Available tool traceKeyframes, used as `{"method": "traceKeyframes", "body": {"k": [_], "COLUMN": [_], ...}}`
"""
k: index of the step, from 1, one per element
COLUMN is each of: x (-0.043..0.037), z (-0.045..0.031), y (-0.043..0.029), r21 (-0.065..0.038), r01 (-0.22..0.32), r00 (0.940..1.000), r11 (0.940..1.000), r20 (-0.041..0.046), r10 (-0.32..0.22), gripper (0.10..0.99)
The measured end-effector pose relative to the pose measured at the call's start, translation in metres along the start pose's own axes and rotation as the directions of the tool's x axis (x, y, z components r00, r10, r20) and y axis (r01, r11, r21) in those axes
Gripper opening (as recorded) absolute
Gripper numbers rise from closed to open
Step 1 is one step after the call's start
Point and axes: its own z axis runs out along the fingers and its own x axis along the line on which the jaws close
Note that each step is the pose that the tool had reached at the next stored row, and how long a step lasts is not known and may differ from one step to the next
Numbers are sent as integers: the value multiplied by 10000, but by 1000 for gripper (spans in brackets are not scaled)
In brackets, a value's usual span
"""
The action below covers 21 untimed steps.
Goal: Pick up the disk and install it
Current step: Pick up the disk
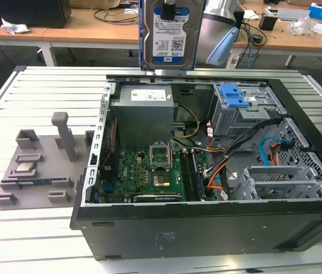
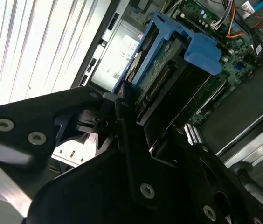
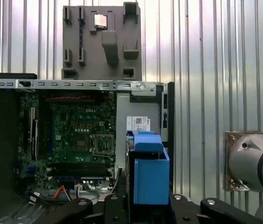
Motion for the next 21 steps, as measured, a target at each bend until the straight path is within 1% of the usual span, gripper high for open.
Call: {"method": "traceKeyframes", "body": {"k": [1, 3, 5, 8, 9, 13, 16, 21], "x": [0, 0, -1, -1, -1, -1, 47, 171], "z": [-3, -7, -12, -15, -16, -17, -17, -17], "y": [-67, -150, -251, -340, -358, -362, -363, -363], "r21": [0, -1, -1, 0, -1, 0, 0, -1], "r01": [1, 3, 2, 2, 2, 1, 1, 1], "r00": [10000, 10000, 10000, 10000, 10000, 10000, 10000, 10000], "r11": [10000, 10000, 10000, 10000, 10000, 10000, 10000, 10000], "r20": [0, 0, 0, 2, 1, 0, 0, 0], "r10": [-1, -3, -2, -2, -2, -1, -1, -1], "gripper": [357, 357, 357, 357, 357, 357, 357, 357]}}
